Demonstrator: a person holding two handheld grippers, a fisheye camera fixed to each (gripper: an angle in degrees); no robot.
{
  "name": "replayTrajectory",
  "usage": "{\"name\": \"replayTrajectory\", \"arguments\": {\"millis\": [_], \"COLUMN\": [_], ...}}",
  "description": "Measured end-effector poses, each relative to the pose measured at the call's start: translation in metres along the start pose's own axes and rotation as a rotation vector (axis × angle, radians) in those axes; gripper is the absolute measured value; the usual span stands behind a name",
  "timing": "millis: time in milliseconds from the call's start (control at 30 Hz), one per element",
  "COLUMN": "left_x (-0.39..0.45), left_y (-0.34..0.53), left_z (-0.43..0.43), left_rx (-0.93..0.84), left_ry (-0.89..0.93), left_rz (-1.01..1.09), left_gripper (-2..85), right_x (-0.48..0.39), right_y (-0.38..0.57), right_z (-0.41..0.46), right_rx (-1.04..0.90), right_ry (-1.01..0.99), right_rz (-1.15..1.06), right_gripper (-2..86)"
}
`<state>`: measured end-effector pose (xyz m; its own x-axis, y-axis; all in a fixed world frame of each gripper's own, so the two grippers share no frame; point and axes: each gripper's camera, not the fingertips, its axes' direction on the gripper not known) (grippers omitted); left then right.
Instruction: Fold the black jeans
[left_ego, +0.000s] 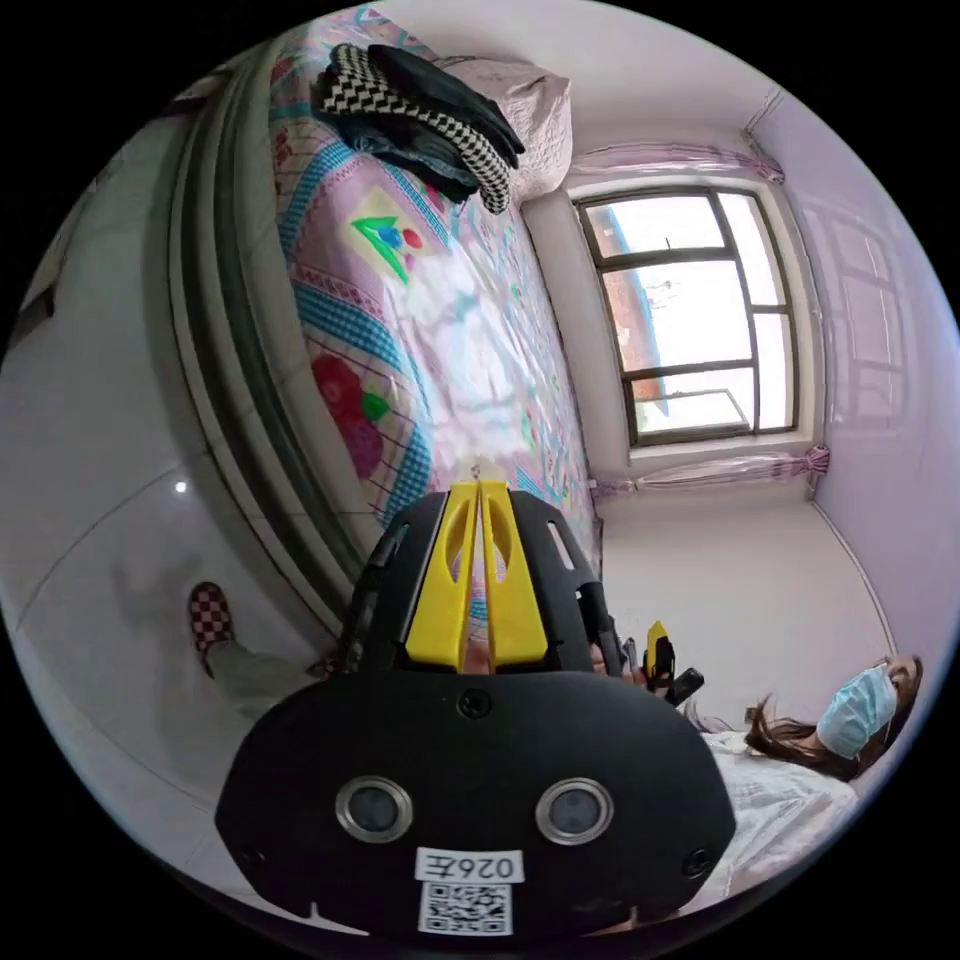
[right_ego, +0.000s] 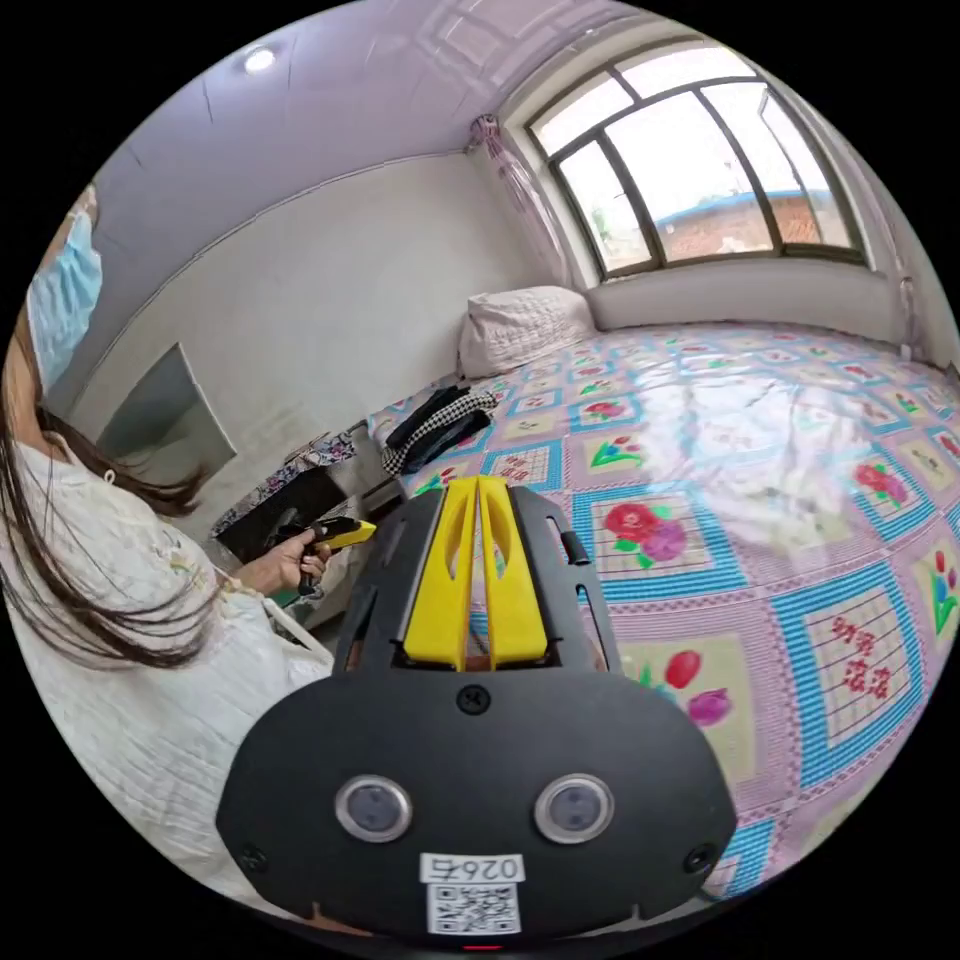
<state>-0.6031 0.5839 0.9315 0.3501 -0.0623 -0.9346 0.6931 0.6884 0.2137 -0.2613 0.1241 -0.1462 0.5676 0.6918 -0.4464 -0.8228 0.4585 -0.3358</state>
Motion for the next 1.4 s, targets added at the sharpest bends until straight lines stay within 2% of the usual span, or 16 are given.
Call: {"name": "replayTrajectory", "arguments": {"millis": [300, 533, 600, 767, 900, 967, 1100, 1267, 1400], "left_x": [0.016, 0.074, 0.093, 0.145, 0.171, 0.185, 0.197, 0.208, 0.216], "left_y": [-0.009, 0.019, 0.027, 0.06, 0.066, 0.056, 0.023, -0.055, -0.105], "left_z": [-0.048, -0.056, -0.06, -0.069, -0.067, -0.063, -0.06, -0.041, -0.032], "left_rx": [0.076, 0.126, 0.108, 0.257, 0.343, 0.361, 0.366, 0.235, 0.219], "left_ry": [-0.127, -0.293, -0.363, -0.674, -0.786, -0.833, -0.809, -0.854, -0.894], "left_rz": [0.181, 0.358, 0.427, 0.58, 0.616, 0.645, 0.651, 0.722, 0.8], "left_gripper": [-1.0, -1.0, -1.0, -0.9, -0.9, -0.8, -0.8, -0.8, 0.1], "right_x": [0.008, 0.057, 0.08, 0.11, 0.131, 0.141, 0.161, 0.17, 0.156], "right_y": [0.012, 0.021, 0.023, 0.015, 0.017, 0.02, 0.028, 0.029, 0.018], "right_z": [0.053, 0.055, 0.057, 0.056, 0.053, 0.053, 0.065, 0.102, 0.136], "right_rx": [-0.158, -0.205, -0.2, -0.18, -0.222, -0.233, -0.242, -0.204, -0.122], "right_ry": [-0.165, -0.208, -0.235, -0.315, -0.29, -0.264, -0.184, -0.119, -0.13], "right_rz": [0.172, 0.161, 0.178, 0.155, 0.12, 0.124, 0.154, 0.247, 0.342], "right_gripper": [-0.9, -0.9, -0.9, -1.0, -0.9, -0.9, -0.9, -0.9, -0.9]}}
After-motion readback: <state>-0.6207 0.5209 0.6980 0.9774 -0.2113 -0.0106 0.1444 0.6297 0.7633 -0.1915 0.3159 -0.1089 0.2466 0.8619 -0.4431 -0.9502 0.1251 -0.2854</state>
